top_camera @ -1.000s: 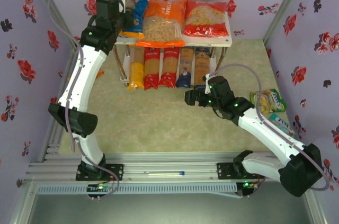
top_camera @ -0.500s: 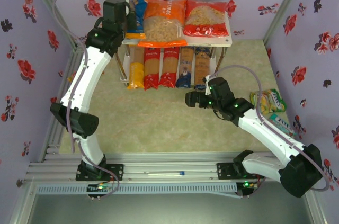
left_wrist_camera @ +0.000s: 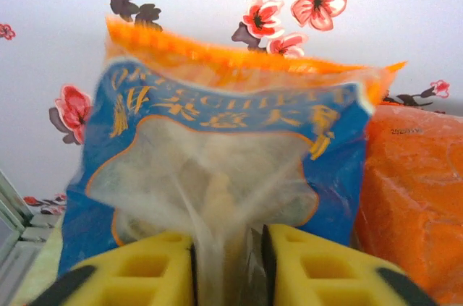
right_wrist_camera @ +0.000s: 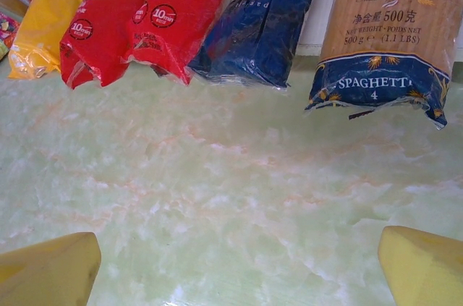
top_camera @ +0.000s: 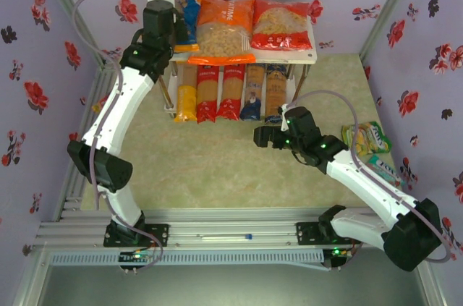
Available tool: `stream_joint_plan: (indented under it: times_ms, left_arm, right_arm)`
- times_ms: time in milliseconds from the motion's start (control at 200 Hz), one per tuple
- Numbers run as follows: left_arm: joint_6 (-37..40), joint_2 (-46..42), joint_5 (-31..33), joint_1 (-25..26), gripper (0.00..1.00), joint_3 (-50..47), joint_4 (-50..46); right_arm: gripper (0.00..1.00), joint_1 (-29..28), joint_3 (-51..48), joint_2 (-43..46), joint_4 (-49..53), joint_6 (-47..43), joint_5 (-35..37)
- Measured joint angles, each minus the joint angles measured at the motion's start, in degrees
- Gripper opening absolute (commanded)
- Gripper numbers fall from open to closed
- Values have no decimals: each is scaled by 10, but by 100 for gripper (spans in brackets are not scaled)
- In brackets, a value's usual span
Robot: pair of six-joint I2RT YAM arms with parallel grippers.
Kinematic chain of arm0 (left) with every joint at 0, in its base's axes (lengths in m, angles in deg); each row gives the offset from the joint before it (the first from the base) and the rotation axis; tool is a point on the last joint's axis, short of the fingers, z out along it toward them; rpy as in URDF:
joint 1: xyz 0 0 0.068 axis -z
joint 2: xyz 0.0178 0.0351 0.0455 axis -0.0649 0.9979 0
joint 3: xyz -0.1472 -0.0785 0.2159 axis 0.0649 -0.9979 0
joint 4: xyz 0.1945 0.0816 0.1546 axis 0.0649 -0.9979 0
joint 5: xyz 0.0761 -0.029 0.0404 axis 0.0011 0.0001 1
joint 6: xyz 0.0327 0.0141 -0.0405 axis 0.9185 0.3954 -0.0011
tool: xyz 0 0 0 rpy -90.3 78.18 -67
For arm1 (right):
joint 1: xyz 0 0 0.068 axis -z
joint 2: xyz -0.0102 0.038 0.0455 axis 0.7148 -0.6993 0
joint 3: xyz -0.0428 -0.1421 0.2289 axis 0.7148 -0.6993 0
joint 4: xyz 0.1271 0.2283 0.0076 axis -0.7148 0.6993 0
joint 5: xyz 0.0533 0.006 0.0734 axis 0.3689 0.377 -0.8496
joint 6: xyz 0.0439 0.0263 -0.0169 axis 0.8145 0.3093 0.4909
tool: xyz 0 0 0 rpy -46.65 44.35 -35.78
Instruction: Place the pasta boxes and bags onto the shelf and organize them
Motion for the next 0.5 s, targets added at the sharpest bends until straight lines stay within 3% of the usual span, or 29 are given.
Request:
stream_joint_plan:
  times_ms: [145,265,500]
  left_arm:
    - [-9,-4,-5,0,46,-6,7]
    - [-13,-10,-19,0,59,-14,12]
    - [-23,-54,-32,8,60,-100,62]
  right_arm:
    - [99,0,0,1,0,0,0]
    - [99,0,0,1,0,0,0]
    - [99,0,0,1,1,0,0]
